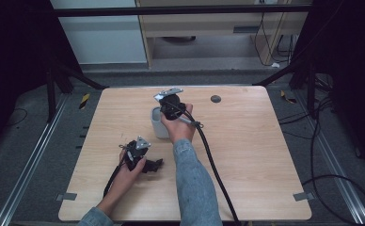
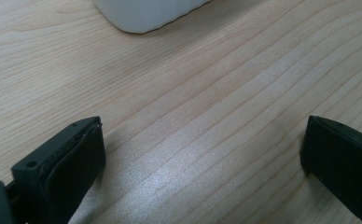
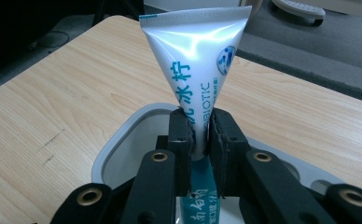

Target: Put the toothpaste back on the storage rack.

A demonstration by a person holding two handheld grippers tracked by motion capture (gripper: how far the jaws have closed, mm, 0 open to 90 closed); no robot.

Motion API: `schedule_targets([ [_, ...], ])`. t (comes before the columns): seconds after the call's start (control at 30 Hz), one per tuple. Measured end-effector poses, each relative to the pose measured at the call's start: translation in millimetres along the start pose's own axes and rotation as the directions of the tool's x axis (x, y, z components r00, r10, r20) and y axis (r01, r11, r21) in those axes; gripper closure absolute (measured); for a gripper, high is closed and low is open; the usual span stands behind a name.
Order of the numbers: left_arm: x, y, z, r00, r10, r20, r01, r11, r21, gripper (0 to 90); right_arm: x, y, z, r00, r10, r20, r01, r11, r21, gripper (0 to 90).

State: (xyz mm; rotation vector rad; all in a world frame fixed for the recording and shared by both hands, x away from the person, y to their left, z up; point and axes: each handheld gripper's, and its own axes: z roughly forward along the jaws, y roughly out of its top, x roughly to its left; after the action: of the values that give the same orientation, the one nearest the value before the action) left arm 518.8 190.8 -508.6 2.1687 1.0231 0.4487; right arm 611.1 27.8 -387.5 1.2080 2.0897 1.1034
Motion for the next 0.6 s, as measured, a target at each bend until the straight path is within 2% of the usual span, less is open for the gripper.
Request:
schedule_targets([
  [0.37, 0.0, 0.0, 0.0, 1.0, 0.0, 0.0, 0.0, 1.0, -0.001, 0.0, -0.9, 2.0, -3.7, 0.9999, 0.009, -0.01, -0.009, 1.0, -0.006, 76.0],
  [0.6, 0.0, 0.0, 0.0, 1.0, 0.0, 0.0, 0.0, 1.0, 0.0, 0.0, 0.1, 2.5, -8.6, 0.9998, 0.013, -0.014, -0.013, 1.0, -0.014, 69.5],
])
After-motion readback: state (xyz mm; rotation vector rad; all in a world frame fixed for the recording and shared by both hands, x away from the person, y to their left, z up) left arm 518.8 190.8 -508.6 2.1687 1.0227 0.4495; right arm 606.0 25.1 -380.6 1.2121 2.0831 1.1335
